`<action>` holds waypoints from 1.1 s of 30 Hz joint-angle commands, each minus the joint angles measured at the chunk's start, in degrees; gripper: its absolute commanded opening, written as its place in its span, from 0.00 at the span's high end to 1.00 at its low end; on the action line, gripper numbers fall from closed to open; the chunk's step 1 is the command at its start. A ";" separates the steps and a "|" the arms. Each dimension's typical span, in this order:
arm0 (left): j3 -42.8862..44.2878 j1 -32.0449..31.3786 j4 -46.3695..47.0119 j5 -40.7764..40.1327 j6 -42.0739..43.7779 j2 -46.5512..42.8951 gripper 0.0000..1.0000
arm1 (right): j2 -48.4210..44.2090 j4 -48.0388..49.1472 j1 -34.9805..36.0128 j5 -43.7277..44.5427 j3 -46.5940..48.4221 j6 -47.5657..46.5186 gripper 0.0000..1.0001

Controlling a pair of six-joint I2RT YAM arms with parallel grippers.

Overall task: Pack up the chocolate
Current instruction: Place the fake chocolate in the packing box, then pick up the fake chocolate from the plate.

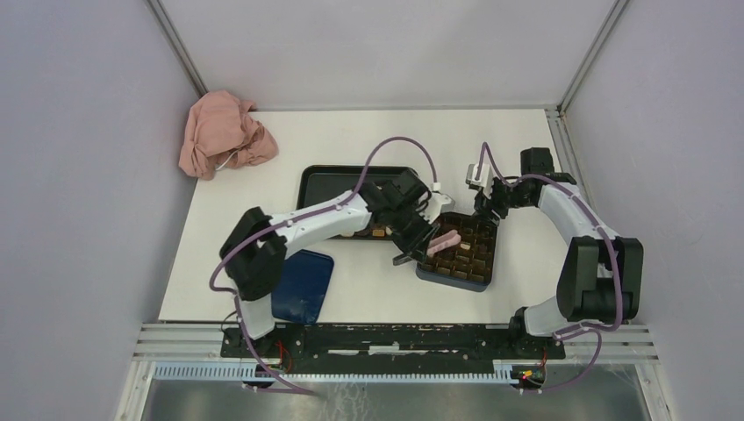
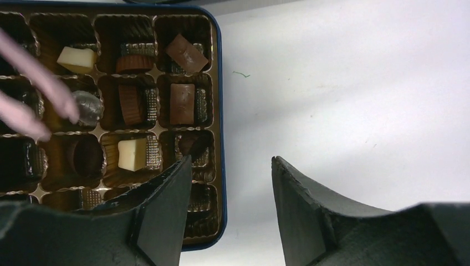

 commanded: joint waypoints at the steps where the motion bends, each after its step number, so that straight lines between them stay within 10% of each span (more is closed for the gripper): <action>1: -5.19 6.86 6.85 -0.69 -4.33 -10.06 0.68 | -2.74 -0.85 -0.35 -4.07 2.30 0.16 0.39; 12: -7.09 24.17 -7.90 -12.45 6.87 -10.40 0.66 | -3.07 -0.91 -0.35 -5.36 2.18 0.18 0.38; 33: 3.98 27.41 -14.26 -19.70 11.14 2.35 0.60 | -2.09 -1.68 -0.35 -5.84 2.26 -0.73 0.37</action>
